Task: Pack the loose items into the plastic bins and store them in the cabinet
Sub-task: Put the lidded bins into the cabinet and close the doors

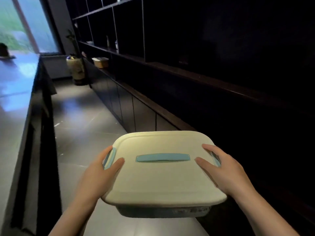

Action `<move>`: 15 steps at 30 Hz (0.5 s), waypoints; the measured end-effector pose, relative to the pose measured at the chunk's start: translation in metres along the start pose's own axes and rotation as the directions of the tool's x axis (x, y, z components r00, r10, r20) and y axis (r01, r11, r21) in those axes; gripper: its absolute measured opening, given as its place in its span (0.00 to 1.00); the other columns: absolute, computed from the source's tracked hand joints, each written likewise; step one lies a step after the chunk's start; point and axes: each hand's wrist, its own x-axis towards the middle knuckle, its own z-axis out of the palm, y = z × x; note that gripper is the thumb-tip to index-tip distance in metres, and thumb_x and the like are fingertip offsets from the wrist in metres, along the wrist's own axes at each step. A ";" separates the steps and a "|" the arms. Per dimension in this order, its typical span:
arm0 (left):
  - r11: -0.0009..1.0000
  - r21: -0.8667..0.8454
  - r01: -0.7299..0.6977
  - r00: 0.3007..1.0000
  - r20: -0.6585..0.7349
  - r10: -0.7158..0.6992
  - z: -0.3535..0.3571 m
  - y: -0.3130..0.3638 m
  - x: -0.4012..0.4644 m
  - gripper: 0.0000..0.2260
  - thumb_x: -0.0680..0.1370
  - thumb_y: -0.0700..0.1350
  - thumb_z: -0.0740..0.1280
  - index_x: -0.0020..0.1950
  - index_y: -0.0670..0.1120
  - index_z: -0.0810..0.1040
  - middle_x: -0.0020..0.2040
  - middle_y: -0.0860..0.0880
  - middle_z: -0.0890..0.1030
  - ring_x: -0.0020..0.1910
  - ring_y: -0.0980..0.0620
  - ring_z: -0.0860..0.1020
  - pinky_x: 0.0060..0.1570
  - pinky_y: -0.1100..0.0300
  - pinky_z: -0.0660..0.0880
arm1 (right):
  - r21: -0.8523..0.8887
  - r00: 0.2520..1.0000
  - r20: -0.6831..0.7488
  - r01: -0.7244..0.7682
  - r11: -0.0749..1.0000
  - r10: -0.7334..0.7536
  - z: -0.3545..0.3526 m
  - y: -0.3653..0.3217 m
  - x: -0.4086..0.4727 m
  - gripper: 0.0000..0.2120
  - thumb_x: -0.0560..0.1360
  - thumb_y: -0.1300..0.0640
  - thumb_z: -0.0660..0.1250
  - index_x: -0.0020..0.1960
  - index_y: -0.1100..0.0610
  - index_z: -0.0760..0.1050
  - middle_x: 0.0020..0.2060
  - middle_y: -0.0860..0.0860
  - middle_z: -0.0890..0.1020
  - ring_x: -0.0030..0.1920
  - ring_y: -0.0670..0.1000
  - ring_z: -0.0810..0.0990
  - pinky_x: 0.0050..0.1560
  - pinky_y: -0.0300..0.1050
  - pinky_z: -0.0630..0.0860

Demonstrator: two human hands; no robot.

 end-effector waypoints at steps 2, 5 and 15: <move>0.997 0.058 0.050 0.998 -0.048 -0.047 0.000 -0.005 0.022 0.23 0.73 0.61 0.66 0.67 0.61 0.68 0.59 0.53 0.78 0.51 0.50 0.76 0.46 0.56 0.70 | 0.029 0.997 0.040 0.066 0.997 -0.067 0.019 -0.010 0.042 0.28 0.65 0.31 0.65 0.64 0.32 0.67 0.58 0.43 0.77 0.59 0.49 0.75 0.53 0.47 0.74; 0.988 0.069 0.136 0.987 -0.093 -0.130 -0.003 -0.007 0.056 0.25 0.73 0.61 0.65 0.69 0.60 0.66 0.62 0.53 0.76 0.54 0.49 0.75 0.55 0.51 0.72 | 0.045 0.984 0.118 0.127 0.991 -0.131 0.047 -0.027 0.101 0.27 0.67 0.33 0.65 0.65 0.34 0.67 0.60 0.45 0.77 0.60 0.49 0.74 0.54 0.46 0.72; 0.949 -0.104 0.299 0.901 -0.297 -0.316 -0.024 -0.046 0.185 0.26 0.72 0.61 0.67 0.69 0.60 0.67 0.63 0.51 0.75 0.51 0.54 0.70 0.50 0.53 0.70 | 0.016 0.913 0.280 0.304 0.953 -0.296 0.156 -0.112 0.262 0.18 0.78 0.40 0.56 0.68 0.34 0.64 0.60 0.46 0.78 0.59 0.51 0.75 0.55 0.47 0.72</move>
